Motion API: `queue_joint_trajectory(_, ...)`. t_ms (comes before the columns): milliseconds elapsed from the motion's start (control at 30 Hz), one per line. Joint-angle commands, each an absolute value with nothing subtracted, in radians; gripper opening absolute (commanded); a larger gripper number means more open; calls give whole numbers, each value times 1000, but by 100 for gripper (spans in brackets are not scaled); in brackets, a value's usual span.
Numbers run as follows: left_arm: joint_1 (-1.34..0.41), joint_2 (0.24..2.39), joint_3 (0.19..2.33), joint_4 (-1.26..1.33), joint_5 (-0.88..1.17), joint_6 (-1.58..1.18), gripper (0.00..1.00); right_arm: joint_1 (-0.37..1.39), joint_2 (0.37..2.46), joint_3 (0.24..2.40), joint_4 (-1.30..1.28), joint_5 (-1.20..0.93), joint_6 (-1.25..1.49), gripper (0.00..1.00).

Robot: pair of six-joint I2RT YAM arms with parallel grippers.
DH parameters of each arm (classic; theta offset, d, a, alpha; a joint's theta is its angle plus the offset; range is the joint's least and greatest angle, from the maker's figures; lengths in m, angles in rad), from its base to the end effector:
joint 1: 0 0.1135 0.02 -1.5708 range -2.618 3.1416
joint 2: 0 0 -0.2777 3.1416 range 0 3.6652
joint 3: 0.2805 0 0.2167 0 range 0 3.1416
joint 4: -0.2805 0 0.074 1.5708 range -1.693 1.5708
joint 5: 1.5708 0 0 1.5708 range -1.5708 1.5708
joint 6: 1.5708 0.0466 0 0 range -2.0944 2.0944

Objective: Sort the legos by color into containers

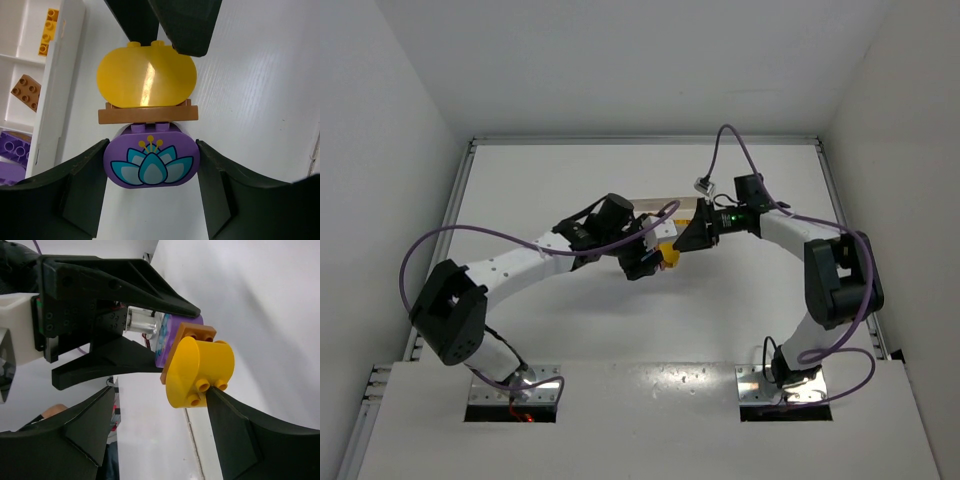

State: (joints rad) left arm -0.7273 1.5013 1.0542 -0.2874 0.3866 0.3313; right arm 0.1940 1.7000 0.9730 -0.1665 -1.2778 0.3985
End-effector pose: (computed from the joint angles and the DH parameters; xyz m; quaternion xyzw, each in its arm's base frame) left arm 0.2134 -0.2135 0.2761 0.5202 0.7347 -0.2505 0.3562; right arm 0.2917 0.1028 0.2272 -0.1198 0.7734 0.6158 0.0909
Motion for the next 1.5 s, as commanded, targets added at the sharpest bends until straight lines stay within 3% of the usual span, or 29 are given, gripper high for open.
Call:
queue_joint_trajectory(0, -739, 1460, 1112, -265, 396, 318, 7, 210, 1700, 1017, -189, -1269, 341, 74)
queue_joint_trajectory(300, -739, 1442, 1114, -275, 396, 318, 7, 210, 1730, 1060, -256, -1259, 290, 73)
queue_joint_trajectory(433, -739, 1433, 1101, -275, 396, 318, 4, 201, 1721, 1060, -256, -1259, 290, 64)
queue_joint_trajectory(900, -719, 1390, 1052, -293, 376, 328, 4, 183, 1657, 1022, -247, -1232, 281, 56)
queue_joint_trajectory(1167, -569, 1379, 1017, -302, 356, 328, 4, 173, 1618, 982, -225, -1213, 293, 56)
queue_joint_trajectory(1467, -417, 1606, 1222, -281, 331, 295, 7, 173, 1618, 982, -225, -1213, 293, 56)
